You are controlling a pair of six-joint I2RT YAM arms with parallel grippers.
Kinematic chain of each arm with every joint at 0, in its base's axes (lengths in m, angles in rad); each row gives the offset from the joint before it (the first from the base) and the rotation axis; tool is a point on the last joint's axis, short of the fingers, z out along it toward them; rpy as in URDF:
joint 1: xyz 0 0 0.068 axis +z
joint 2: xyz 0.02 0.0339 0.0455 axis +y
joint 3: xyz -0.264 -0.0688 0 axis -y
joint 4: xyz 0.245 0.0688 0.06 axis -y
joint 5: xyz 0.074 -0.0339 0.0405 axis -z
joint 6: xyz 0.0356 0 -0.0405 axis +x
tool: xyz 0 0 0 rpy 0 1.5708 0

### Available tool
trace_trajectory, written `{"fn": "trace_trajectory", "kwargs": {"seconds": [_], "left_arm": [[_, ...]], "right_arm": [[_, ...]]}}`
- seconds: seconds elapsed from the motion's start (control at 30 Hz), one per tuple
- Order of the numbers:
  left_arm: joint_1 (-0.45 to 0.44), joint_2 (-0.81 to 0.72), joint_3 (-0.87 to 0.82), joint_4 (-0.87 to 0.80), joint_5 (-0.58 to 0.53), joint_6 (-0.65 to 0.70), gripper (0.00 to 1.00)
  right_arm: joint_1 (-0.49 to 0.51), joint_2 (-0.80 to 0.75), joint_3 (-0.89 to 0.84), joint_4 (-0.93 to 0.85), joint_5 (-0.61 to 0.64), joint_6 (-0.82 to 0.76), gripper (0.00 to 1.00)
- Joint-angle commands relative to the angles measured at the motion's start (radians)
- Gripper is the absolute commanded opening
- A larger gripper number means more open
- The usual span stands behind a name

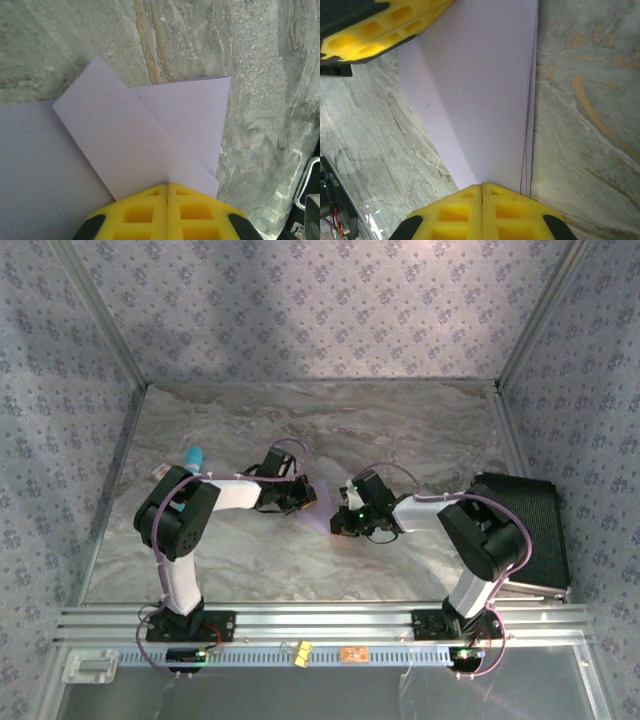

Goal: Fold a paper plane with a square sheet of paper (pick it up from the middle)
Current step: Fourth fold the wing at the center of the table.

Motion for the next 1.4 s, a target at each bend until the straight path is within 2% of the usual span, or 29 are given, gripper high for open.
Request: {"fn": "trace_trajectory", "kwargs": {"seconds": [0.0, 0.3, 0.47, 0.83, 1.1, 1.37], "left_arm": [[0.012, 0.050, -0.023, -0.091, -0.069, 0.012, 0.05], [0.011, 0.051, -0.017, -0.093, -0.065, 0.011, 0.05], [0.011, 0.045, -0.019, -0.101, -0.066, 0.013, 0.05], [0.011, 0.043, -0.023, -0.099, -0.064, 0.013, 0.05], [0.011, 0.040, -0.023, -0.101, -0.066, 0.016, 0.05], [0.011, 0.045, -0.020, -0.101, -0.063, 0.016, 0.05]], "right_arm": [[-0.001, -0.020, -0.059, -0.120, 0.006, 0.007, 0.03], [-0.023, -0.119, -0.087, -0.169, 0.001, -0.002, 0.04], [-0.020, -0.183, -0.042, -0.188, -0.013, -0.002, 0.04], [0.012, -0.058, 0.041, -0.165, -0.041, -0.037, 0.06], [-0.010, -0.078, -0.053, -0.181, -0.005, -0.038, 0.06], [-0.066, -0.138, -0.158, -0.132, -0.065, -0.019, 0.07]]}}
